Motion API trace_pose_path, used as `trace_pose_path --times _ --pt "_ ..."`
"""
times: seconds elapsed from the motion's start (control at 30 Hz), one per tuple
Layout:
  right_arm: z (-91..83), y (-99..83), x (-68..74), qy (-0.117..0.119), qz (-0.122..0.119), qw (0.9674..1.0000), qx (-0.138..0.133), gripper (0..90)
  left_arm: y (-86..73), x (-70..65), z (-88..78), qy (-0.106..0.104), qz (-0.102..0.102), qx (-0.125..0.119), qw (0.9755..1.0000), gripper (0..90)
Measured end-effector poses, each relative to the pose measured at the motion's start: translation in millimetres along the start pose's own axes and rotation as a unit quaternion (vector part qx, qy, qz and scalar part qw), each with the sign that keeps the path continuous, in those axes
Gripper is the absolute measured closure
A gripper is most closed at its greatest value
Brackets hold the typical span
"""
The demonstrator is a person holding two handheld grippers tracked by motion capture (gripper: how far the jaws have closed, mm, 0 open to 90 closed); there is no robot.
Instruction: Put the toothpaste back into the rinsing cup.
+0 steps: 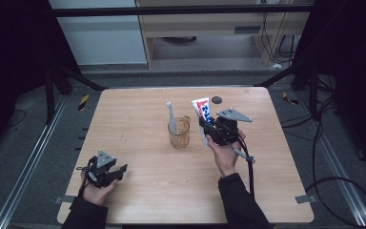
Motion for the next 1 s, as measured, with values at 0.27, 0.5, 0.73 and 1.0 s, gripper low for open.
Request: trace_pose_path --times 0.27,0.5,0.73,1.0 --pt "15.9 8.6 5.5 0.000 0.002 0.9994 -0.035 69.4 0.2 0.2 0.0 0.000 -0.001 -0.001 1.0000 47.6" --pt "31.1 16.9 7.3 -0.009 0.010 0.9980 -0.062 69.2 0.4 0.5 0.3 -0.001 0.000 -0.001 1.0000 47.6" --pt "44.5 22.1 13.8 -0.007 0.018 0.9954 -0.094 69.0 0.2 1.0 0.0 0.001 -0.001 -0.002 1.0000 47.8" --pt "57.8 25.1 20.2 -0.004 0.011 0.9948 -0.102 69.0 0.3 1.3 -0.1 0.006 0.001 -0.003 1.0000 47.8"
Point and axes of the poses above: each handheld gripper's, and its own axes: z roughly forward along the jaws, y roughly out of its top, x roughly to its left, the point moved 4 cm from there along z, roughly forward along the jaws, and after that the axes turned 2 degrees about z, right-handed, at the moved point
